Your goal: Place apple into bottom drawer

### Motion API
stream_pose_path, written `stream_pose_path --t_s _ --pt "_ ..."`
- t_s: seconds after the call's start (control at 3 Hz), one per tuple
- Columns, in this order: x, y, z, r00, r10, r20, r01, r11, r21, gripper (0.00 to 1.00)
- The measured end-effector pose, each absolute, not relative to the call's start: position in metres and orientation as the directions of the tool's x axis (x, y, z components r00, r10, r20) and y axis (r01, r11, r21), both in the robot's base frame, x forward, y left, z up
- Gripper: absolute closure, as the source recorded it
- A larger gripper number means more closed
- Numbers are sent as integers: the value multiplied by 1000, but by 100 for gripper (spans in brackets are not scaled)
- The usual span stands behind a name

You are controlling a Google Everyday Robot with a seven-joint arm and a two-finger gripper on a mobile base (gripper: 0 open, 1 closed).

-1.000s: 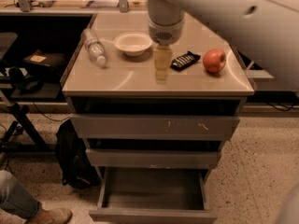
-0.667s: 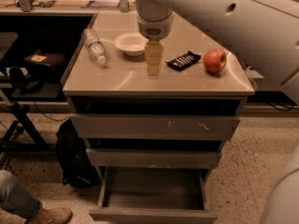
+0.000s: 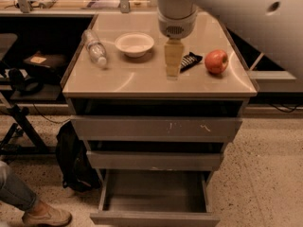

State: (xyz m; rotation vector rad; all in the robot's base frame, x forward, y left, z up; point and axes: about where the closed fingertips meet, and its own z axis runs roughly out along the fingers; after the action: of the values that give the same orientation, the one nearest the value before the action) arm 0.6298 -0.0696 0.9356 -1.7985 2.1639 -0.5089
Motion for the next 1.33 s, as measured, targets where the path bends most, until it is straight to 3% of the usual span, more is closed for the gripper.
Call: stream_pose_path --t_s 0.67,1.0,1.33 --pt "575 -222 1059 -237 -957 -166 -741 288 -606 0" --pt "594 -288 1099 -175 -942 -288 -646 330 -689 0" --pt "645 -297 1077 -106 -898 -426 -663 384 -643 0"
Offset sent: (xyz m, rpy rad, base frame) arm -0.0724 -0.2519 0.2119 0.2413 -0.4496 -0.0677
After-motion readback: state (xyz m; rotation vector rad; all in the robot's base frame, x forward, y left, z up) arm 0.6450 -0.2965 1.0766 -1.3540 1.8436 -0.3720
